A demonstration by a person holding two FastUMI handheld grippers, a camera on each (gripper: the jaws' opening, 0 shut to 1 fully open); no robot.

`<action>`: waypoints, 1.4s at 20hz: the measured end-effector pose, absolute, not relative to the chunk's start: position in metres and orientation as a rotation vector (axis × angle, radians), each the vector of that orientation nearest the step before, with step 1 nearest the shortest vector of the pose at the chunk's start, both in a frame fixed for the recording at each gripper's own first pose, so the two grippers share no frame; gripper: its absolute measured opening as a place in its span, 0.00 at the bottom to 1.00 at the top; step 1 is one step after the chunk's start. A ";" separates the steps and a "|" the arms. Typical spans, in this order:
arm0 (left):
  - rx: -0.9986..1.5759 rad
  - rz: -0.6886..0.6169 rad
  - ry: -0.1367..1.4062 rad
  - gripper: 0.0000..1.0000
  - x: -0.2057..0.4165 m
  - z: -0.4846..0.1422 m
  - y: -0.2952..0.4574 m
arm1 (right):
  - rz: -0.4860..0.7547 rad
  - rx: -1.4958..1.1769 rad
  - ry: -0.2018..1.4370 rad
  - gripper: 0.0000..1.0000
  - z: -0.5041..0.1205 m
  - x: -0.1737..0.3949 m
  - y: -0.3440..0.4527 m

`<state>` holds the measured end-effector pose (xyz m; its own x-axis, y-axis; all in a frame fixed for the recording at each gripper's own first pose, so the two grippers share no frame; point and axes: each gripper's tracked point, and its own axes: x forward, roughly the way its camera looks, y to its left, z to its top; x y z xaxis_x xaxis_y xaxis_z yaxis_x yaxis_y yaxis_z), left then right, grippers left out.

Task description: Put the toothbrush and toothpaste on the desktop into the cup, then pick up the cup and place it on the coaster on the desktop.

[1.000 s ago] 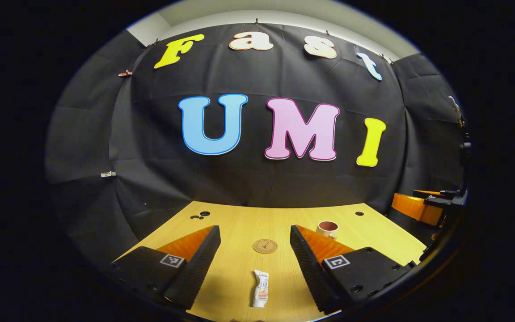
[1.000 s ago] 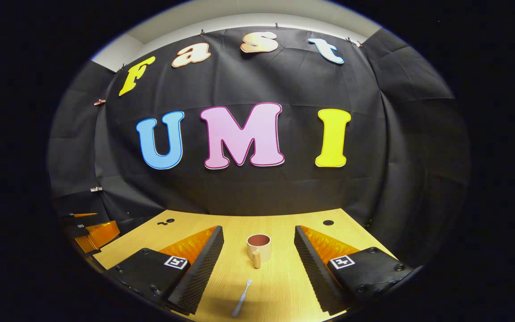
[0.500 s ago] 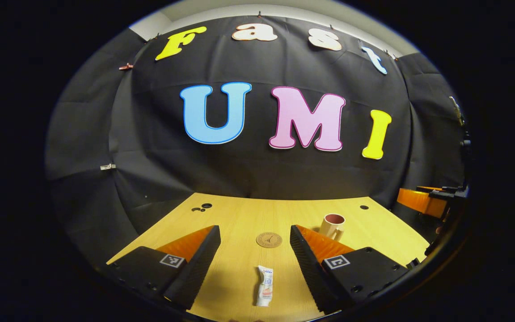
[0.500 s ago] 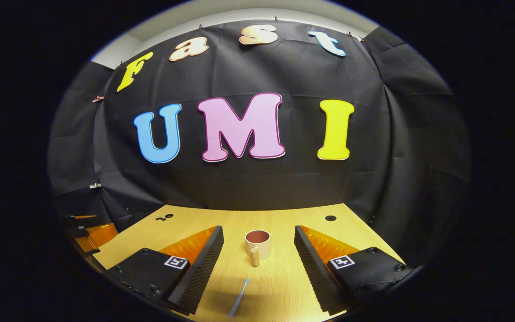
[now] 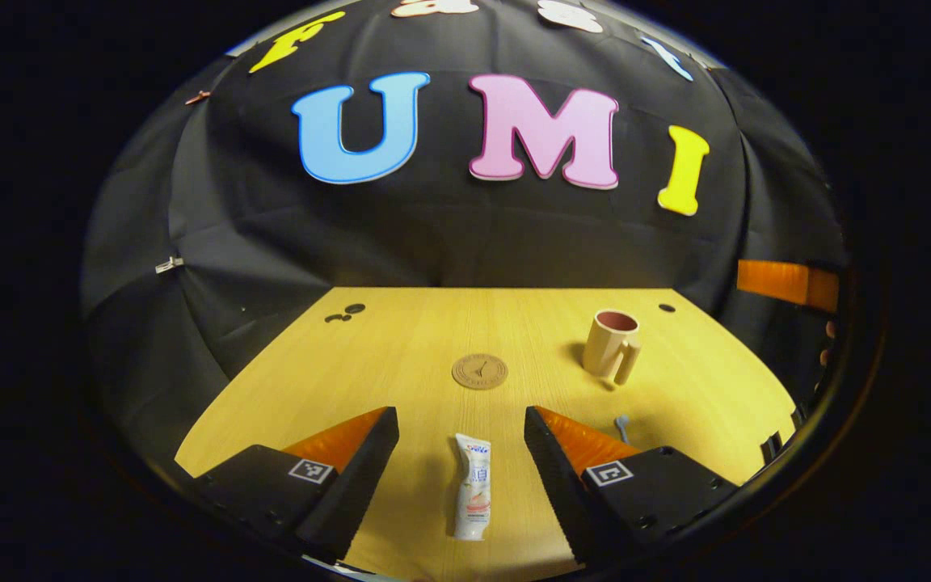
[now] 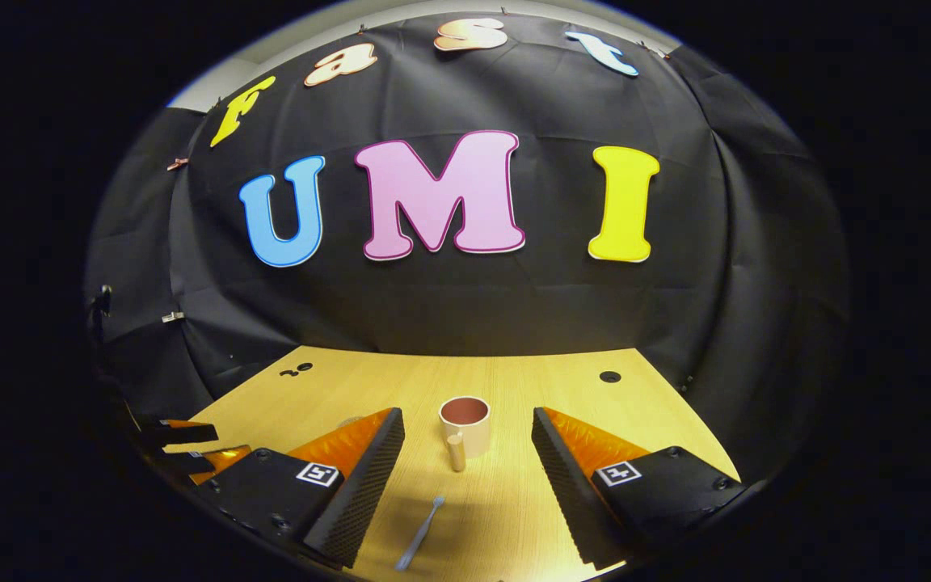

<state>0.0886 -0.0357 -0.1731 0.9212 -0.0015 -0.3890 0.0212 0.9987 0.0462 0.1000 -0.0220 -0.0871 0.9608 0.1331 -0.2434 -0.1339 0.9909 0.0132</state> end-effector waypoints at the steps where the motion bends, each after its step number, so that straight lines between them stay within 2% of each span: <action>1: 0.060 -0.019 0.426 0.98 0.091 -0.185 -0.038 | 0.136 -0.007 0.256 0.98 -0.090 0.103 -0.024; 11: 0.107 -0.018 0.718 0.96 0.106 -0.291 -0.038 | 0.169 -0.006 0.432 0.98 -0.145 0.125 -0.032; 15: 0.090 0.000 0.766 0.95 0.105 -0.308 -0.032 | 0.204 0.025 0.491 0.97 -0.160 0.124 -0.022; 18: 0.016 0.008 0.791 0.89 0.105 -0.314 -0.033 | 0.228 0.037 0.538 0.98 -0.178 0.116 -0.013; 19: 0.017 0.010 0.794 0.80 0.106 -0.317 -0.030 | 0.230 0.045 0.562 0.98 -0.185 0.112 -0.011; 20: 0.019 0.008 0.797 0.79 0.105 -0.316 -0.029 | 0.230 0.053 0.587 0.98 -0.192 0.109 -0.009; 21: 0.015 0.012 0.796 0.71 0.106 -0.315 -0.029 | 0.229 0.051 0.609 0.98 -0.199 0.105 -0.007; 22: -0.004 0.026 0.799 0.41 0.109 -0.315 -0.028 | 0.222 0.042 0.634 0.99 -0.206 0.099 -0.007; 25: 0.026 0.003 0.843 0.34 0.110 -0.315 -0.027 | 0.206 0.049 0.736 0.99 -0.236 0.077 0.002; 26: 0.032 -0.011 0.860 0.24 0.110 -0.314 -0.027 | 0.190 0.041 0.798 0.99 -0.250 0.067 0.003; 27: 0.028 -0.018 0.867 0.28 0.109 -0.314 -0.027 | 0.173 0.036 0.841 0.99 -0.259 0.059 0.005; 28: 0.013 -0.028 0.862 0.26 0.108 -0.310 -0.027 | 0.150 0.033 0.875 0.99 -0.269 0.057 0.007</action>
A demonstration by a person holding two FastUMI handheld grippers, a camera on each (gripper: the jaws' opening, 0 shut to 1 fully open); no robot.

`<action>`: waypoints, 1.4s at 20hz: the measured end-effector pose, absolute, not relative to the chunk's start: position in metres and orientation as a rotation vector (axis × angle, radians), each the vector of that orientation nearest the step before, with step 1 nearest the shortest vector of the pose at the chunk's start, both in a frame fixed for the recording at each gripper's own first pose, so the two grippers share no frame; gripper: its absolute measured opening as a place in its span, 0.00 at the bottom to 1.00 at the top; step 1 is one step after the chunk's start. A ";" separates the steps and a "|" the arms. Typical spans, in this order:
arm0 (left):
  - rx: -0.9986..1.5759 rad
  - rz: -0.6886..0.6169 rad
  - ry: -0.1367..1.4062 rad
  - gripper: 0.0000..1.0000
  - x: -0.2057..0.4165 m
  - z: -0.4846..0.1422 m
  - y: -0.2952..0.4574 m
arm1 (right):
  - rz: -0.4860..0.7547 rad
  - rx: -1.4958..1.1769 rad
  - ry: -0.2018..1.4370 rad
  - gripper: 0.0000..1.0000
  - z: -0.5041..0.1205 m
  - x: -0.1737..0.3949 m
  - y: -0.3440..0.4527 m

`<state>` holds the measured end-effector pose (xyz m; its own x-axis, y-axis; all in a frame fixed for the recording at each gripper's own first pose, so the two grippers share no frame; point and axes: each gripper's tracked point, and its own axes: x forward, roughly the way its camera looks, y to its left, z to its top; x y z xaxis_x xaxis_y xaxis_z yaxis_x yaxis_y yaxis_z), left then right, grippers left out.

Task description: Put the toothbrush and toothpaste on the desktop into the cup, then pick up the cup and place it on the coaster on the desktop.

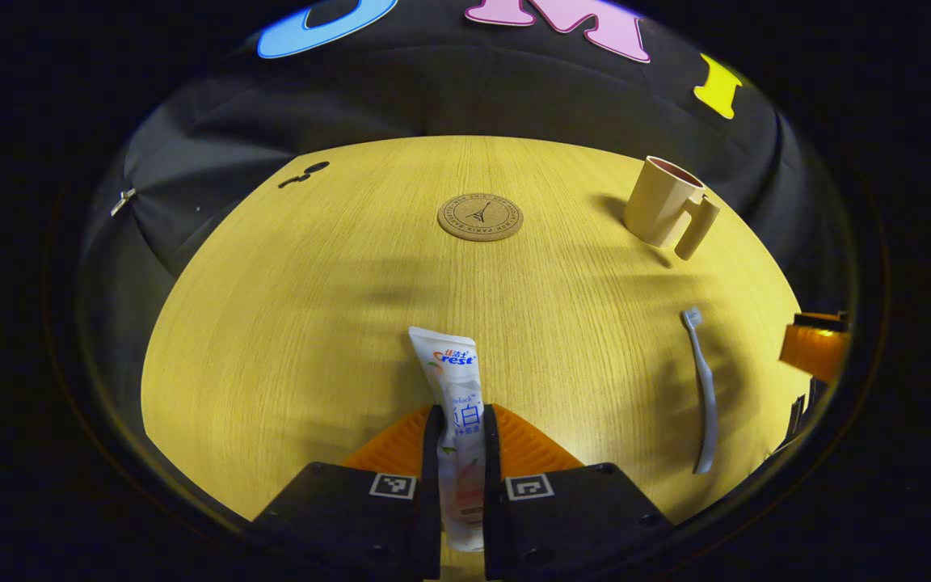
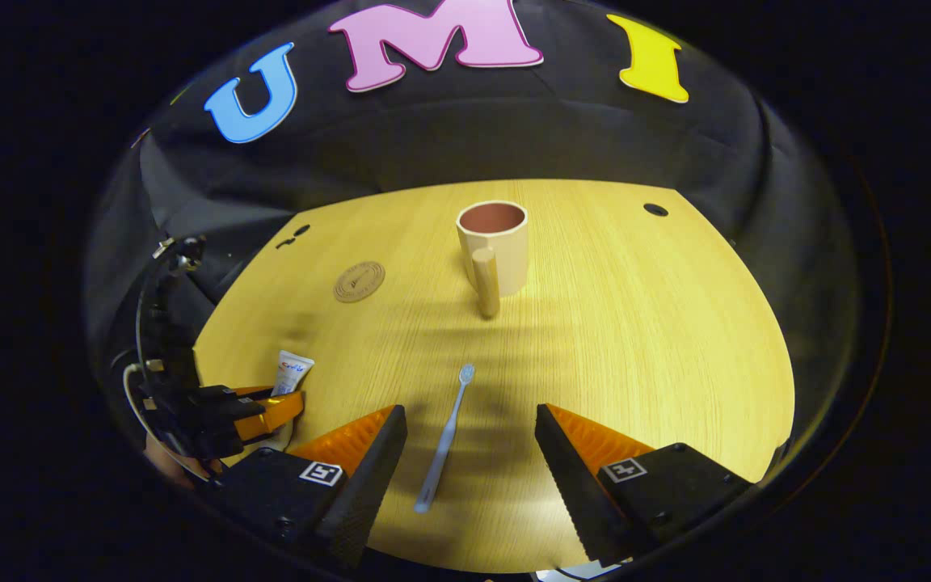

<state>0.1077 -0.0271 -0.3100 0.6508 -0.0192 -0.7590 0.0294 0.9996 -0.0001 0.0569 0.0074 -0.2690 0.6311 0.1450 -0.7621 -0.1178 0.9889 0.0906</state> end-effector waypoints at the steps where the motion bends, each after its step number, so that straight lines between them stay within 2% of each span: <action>1: 0.022 -0.020 0.831 0.26 0.105 -0.302 -0.022 | 0.133 0.033 0.894 0.99 -0.274 0.055 0.009; 8: -0.017 -0.138 0.745 0.25 0.055 -0.250 -0.018 | 0.024 -0.081 0.985 0.99 -0.315 0.056 0.018; 14: -0.053 -0.185 0.781 0.25 0.020 -0.257 0.003 | -0.075 -0.012 1.053 0.84 -0.344 0.058 0.023; 16: -0.055 -0.192 0.799 0.26 0.012 -0.263 0.012 | -0.107 0.000 1.068 0.83 -0.347 0.055 0.022; 17: -0.058 -0.194 0.798 0.21 0.007 -0.265 0.018 | -0.120 0.010 1.067 0.84 -0.349 0.055 0.023; 18: -0.067 -0.199 0.800 0.26 0.002 -0.267 0.023 | -0.132 0.019 1.074 0.83 -0.349 0.055 0.023; 19: -0.072 -0.203 0.800 0.26 0.000 -0.268 0.024 | -0.141 0.025 1.077 0.80 -0.350 0.055 0.025; 23: -0.071 -0.230 0.788 0.25 0.000 -0.266 0.023 | -0.121 0.002 1.077 0.26 -0.349 0.058 0.039; 24: -0.065 -0.236 0.785 0.30 0.001 -0.265 0.023 | -0.147 0.013 1.091 0.12 -0.349 0.056 0.039; 25: -0.064 -0.238 0.785 0.25 0.002 -0.264 0.023 | -0.137 0.013 1.103 0.12 -0.352 0.055 0.041; 27: -0.067 -0.239 0.787 0.25 0.003 -0.264 0.022 | -0.057 -0.012 1.123 0.10 -0.349 0.052 0.045; 28: -0.068 -0.240 0.790 0.26 0.004 -0.265 0.022 | -0.060 -0.008 1.113 0.07 -0.351 0.053 0.040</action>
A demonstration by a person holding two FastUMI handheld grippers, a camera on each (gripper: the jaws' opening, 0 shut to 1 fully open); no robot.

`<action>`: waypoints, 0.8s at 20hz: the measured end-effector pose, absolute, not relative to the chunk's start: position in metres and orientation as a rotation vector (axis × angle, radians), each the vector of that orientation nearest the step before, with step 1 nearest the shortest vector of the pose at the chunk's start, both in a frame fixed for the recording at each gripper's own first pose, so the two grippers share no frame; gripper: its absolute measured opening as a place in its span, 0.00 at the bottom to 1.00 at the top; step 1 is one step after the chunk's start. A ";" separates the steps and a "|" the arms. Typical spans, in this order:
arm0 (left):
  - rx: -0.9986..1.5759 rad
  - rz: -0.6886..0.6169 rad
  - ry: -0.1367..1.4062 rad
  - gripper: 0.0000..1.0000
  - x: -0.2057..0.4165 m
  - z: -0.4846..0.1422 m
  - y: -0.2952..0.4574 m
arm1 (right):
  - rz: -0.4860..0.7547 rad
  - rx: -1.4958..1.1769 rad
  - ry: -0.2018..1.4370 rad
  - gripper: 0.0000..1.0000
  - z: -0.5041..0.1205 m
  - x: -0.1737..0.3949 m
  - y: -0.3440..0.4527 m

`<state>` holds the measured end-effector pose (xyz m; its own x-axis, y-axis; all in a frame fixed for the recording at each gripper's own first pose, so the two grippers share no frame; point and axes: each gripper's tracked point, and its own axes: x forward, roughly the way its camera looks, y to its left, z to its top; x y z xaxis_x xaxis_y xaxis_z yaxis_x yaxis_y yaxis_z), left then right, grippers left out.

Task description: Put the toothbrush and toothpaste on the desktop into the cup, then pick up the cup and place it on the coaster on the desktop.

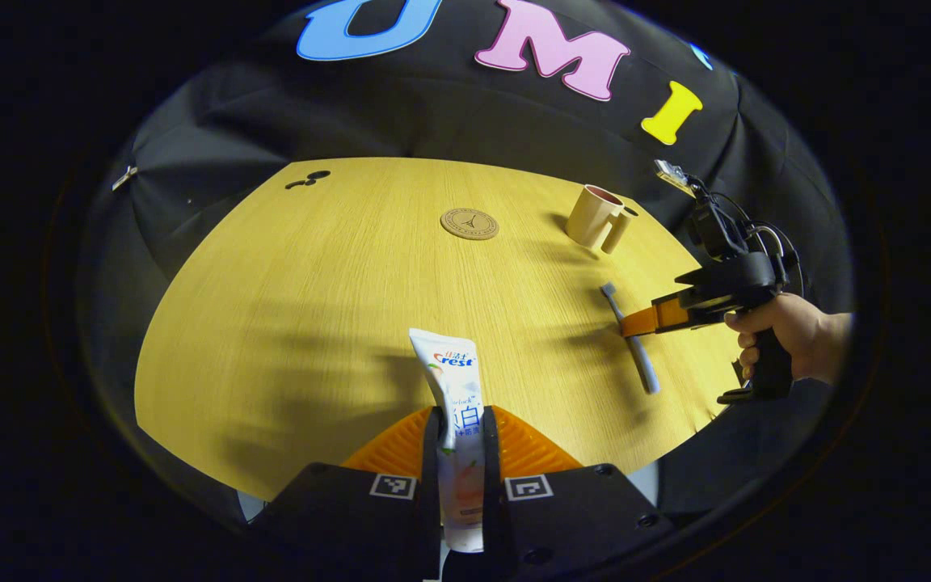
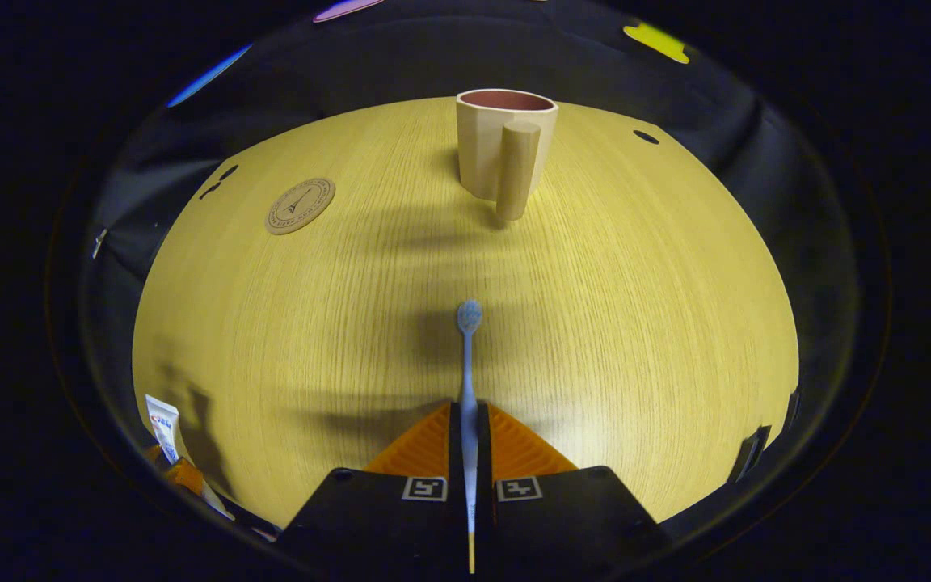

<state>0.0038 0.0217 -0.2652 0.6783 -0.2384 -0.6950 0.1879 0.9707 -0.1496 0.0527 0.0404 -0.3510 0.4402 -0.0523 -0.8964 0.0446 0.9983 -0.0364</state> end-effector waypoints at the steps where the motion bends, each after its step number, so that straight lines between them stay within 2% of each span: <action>1: -0.063 -0.237 0.799 0.26 0.005 -0.267 0.021 | -0.049 0.024 1.082 0.07 -0.349 0.052 0.039; 3: -0.048 -0.242 0.805 0.31 0.011 -0.265 0.014 | -0.051 0.095 1.068 0.07 -0.346 0.050 0.032; 9: -0.015 -0.329 0.686 0.25 0.058 -0.216 -0.044 | 0.001 0.215 0.939 0.07 -0.285 0.063 0.000; 11: -0.030 -0.378 0.623 0.30 0.081 -0.192 -0.073 | 0.015 0.247 0.875 0.07 -0.265 0.070 -0.012; 12: -0.043 -0.409 0.575 0.25 0.096 -0.175 -0.094 | 0.026 0.271 0.836 0.07 -0.253 0.075 -0.017; 16: -0.064 -0.502 0.392 0.25 0.158 -0.111 -0.163 | 0.071 0.278 0.750 0.07 -0.221 0.086 -0.045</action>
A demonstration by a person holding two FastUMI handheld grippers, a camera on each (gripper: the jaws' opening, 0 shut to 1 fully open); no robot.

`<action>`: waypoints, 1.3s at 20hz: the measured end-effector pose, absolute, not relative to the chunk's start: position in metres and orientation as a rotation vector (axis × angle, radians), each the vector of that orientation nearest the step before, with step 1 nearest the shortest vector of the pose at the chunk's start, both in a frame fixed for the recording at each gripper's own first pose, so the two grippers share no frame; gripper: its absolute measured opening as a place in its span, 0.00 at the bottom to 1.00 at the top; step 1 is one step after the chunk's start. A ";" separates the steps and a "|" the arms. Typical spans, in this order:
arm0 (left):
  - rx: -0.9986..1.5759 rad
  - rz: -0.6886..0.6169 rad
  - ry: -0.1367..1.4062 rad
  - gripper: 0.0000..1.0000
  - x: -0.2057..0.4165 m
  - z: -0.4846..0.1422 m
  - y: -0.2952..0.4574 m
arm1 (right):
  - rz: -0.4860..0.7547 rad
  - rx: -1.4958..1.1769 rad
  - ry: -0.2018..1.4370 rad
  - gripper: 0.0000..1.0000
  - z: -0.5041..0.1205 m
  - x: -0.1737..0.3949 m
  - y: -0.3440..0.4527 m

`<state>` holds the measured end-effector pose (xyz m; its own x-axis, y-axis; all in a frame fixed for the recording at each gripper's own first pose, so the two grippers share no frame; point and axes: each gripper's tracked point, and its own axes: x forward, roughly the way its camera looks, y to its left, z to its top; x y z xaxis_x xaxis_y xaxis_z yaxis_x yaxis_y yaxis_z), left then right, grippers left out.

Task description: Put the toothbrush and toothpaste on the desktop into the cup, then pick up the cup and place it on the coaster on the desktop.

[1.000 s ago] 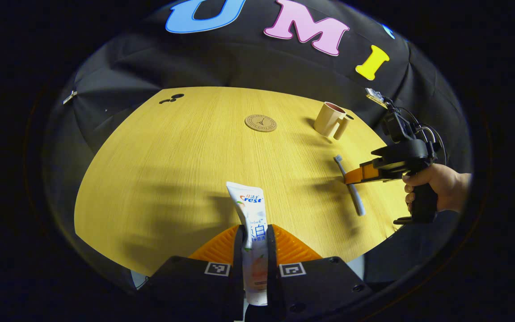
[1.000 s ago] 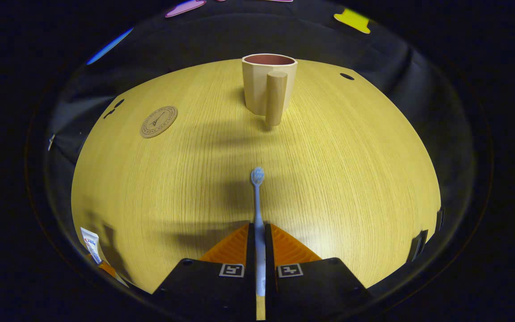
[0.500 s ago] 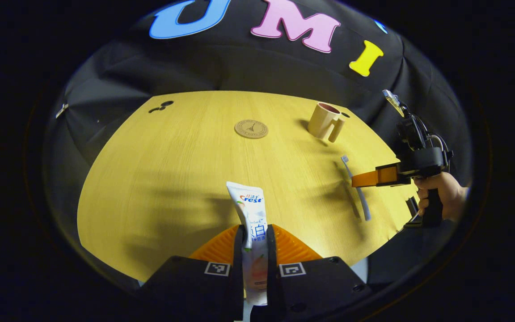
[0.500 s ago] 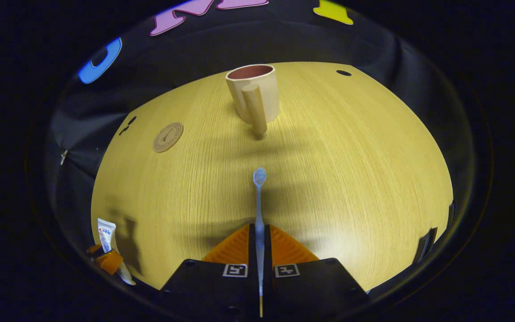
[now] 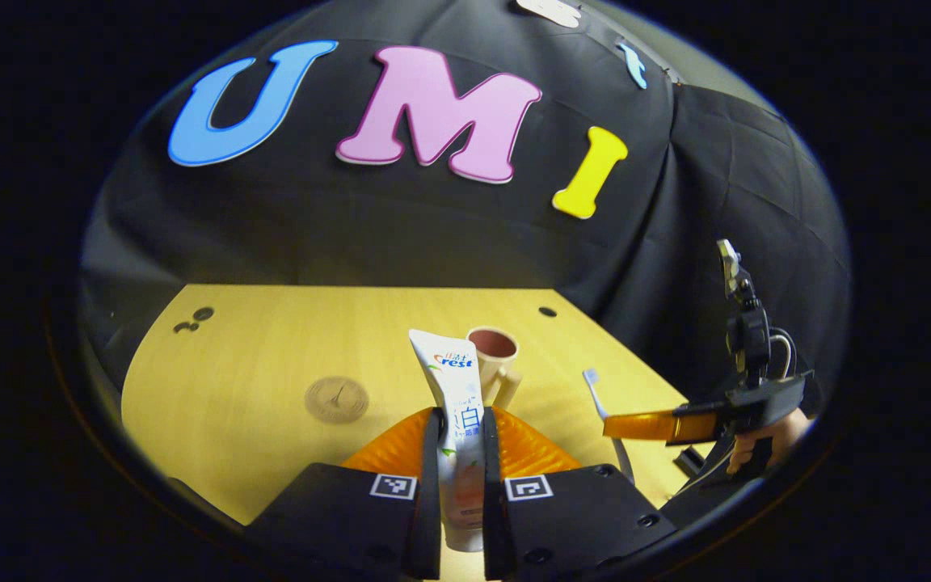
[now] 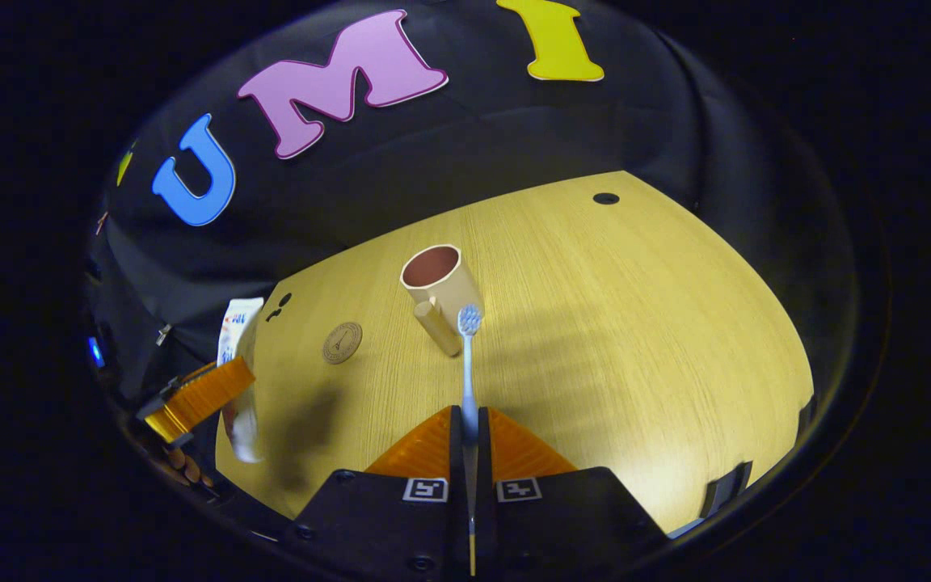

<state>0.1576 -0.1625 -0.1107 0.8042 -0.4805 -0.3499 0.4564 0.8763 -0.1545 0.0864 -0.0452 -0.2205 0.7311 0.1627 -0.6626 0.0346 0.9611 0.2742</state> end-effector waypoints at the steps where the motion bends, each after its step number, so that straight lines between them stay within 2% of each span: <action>1: -0.061 -0.515 0.361 0.25 0.170 -0.100 -0.174 | 0.080 0.284 0.734 0.07 -0.215 0.087 -0.050; 3: -0.063 -0.537 0.298 0.25 0.206 -0.079 -0.203 | 0.087 0.292 0.679 0.07 -0.201 0.096 -0.066; 4: -0.071 -0.544 0.279 0.30 0.218 -0.073 -0.212 | 0.089 0.294 0.677 0.07 -0.201 0.098 -0.072; 5: -0.084 -0.554 0.251 0.30 0.233 -0.066 -0.226 | 0.092 0.301 0.674 0.07 -0.199 0.100 -0.078; 6: -0.094 -0.564 0.224 0.25 0.249 -0.062 -0.236 | 0.092 0.309 0.669 0.07 -0.197 0.104 -0.086; 8: -0.094 -0.578 0.175 0.25 0.277 -0.054 -0.256 | 0.101 0.314 0.666 0.07 -0.198 0.110 -0.097; 14: -0.128 -0.633 0.122 0.25 0.335 -0.082 -0.294 | 0.109 0.338 0.675 0.07 -0.211 0.128 -0.113; 23: -0.061 -0.636 0.105 0.28 0.347 -0.134 -0.289 | 0.114 0.349 0.662 0.07 -0.229 0.150 -0.111; 24: -0.058 -0.619 0.095 0.30 0.346 -0.137 -0.287 | 0.117 0.350 0.656 0.07 -0.230 0.154 -0.110; 25: -0.045 -0.611 0.084 0.37 0.343 -0.142 -0.285 | 0.115 0.344 0.643 0.07 -0.232 0.160 -0.110; 26: -0.034 -0.612 0.093 0.28 0.340 -0.149 -0.284 | 0.117 0.339 0.629 0.07 -0.232 0.167 -0.110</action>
<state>0.3397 -0.2841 -0.1492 0.8144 -0.5752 -0.0769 0.5721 0.8180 -0.0596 0.1669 -0.1102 -0.2325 0.8042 0.2092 -0.5564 -0.0050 0.9384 0.3455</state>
